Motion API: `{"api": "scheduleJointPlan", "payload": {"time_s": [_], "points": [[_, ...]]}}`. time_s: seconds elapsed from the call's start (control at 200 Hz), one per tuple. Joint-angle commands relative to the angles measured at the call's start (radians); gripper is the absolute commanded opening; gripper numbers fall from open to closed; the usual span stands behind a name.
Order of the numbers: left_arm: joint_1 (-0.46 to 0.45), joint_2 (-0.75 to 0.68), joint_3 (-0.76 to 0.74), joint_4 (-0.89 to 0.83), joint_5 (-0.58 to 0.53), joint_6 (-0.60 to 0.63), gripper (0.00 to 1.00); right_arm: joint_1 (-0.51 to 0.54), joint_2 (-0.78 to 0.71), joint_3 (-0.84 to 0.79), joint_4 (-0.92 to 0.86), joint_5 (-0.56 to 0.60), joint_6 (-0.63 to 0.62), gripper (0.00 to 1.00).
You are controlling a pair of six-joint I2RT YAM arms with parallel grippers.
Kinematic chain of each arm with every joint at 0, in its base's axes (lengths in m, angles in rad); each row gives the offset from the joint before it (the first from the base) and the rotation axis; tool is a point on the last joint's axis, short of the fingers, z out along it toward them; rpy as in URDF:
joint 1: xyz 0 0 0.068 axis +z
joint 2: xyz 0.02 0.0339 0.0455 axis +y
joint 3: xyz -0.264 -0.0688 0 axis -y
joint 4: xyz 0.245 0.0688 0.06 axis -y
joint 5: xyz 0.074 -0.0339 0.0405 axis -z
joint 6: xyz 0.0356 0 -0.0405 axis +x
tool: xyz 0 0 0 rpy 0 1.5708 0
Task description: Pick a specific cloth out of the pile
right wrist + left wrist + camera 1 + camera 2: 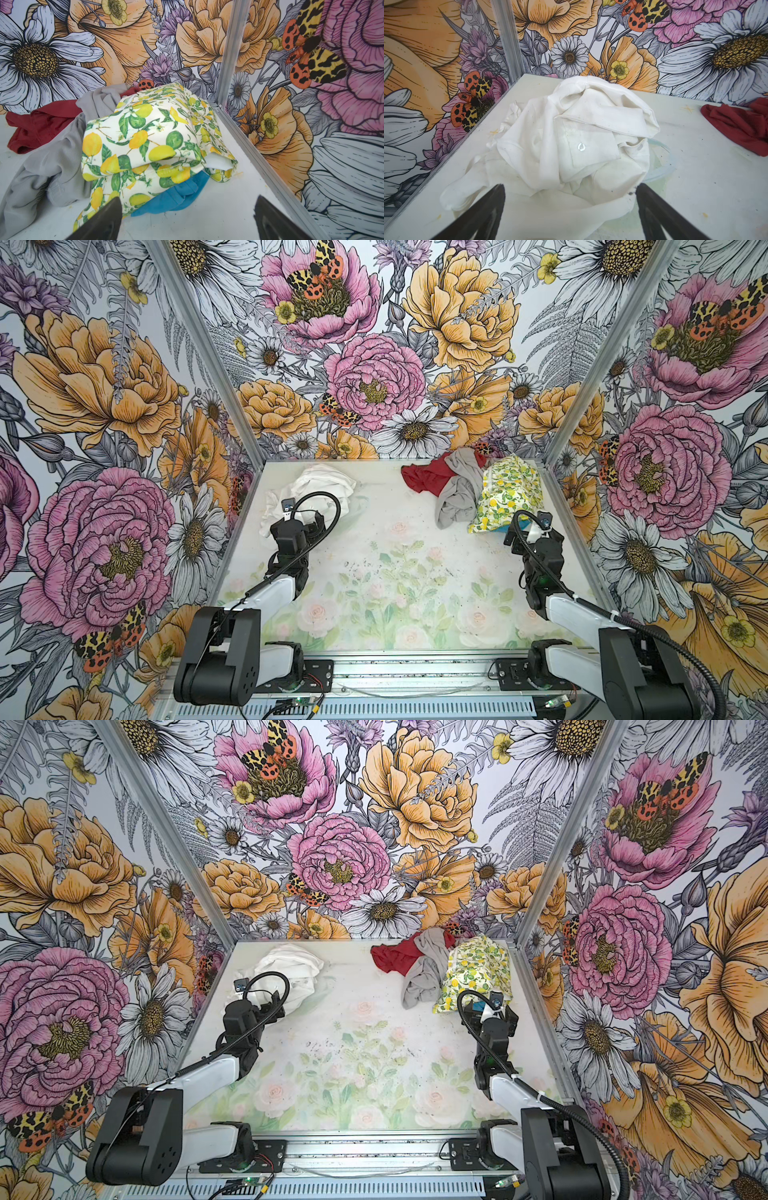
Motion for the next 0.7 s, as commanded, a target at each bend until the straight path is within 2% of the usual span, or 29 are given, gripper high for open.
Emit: {"api": "scheduleJointPlan", "payload": {"time_s": [0.0, 0.235, 0.255, 0.465, 0.56, 0.695], "points": [[0.029, 0.018, -0.019, 0.077, -0.001, 0.000, 0.99, -0.007, 0.055, -0.009, 0.128, -0.020, 0.002, 0.99], [0.091, 0.057, -0.052, 0.193, 0.051, -0.024, 0.99, -0.011, 0.187, 0.006, 0.265, -0.070, -0.004, 0.99], [0.097, 0.060, -0.055, 0.203, 0.083, -0.025, 0.99, -0.011, 0.205, 0.006, 0.284, -0.080, -0.007, 1.00], [0.146, 0.091, -0.099, 0.340, 0.166, -0.028, 0.99, -0.009, 0.358, -0.006, 0.455, -0.102, -0.016, 1.00], [0.166, 0.143, -0.128, 0.457, 0.208, -0.038, 0.99, -0.010, 0.347, 0.003, 0.420, -0.108, -0.013, 1.00], [0.170, 0.156, -0.132, 0.481, 0.267, -0.019, 0.99, -0.009, 0.352, 0.011, 0.412, -0.114, -0.018, 0.99]]}}
